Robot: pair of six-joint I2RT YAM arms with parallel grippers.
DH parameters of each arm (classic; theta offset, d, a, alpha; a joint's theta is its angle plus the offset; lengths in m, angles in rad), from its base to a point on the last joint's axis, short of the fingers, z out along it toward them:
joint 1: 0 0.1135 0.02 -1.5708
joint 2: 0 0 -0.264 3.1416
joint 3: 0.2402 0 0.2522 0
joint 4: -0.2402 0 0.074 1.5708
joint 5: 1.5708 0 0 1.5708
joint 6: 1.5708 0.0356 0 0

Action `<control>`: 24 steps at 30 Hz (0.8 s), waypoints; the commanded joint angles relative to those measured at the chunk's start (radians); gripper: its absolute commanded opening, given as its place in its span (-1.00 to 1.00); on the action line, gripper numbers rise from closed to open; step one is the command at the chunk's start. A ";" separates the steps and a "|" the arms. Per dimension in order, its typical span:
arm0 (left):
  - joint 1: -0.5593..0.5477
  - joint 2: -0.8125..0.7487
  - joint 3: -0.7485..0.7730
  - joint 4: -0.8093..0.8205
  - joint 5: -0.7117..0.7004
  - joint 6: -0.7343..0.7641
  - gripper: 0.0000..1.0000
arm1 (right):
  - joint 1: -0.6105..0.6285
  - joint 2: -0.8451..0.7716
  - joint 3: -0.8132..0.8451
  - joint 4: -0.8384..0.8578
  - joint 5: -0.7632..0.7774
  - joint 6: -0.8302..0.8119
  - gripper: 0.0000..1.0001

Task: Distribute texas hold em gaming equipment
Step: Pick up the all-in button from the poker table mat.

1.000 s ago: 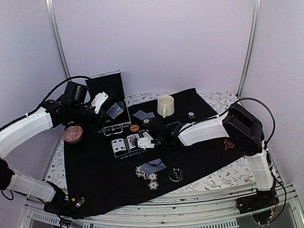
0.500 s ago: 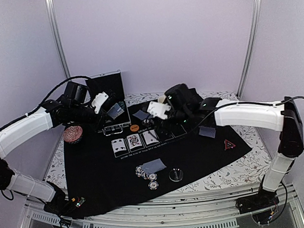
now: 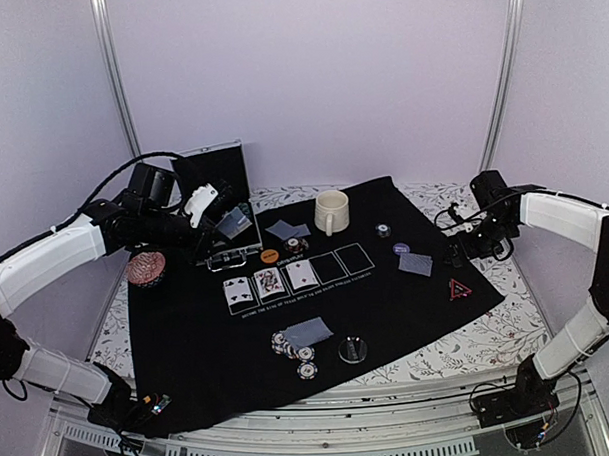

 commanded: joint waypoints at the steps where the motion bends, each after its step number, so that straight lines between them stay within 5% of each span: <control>1: 0.008 -0.029 -0.003 0.032 0.030 0.004 -0.49 | -0.057 0.067 -0.043 -0.031 -0.089 -0.104 0.98; 10: 0.007 -0.031 -0.003 0.032 0.030 0.004 -0.49 | -0.057 0.249 -0.040 -0.045 0.011 -0.168 0.98; 24: 0.007 -0.022 -0.005 0.032 0.040 0.006 -0.49 | 0.012 0.310 -0.032 -0.054 0.085 -0.224 0.96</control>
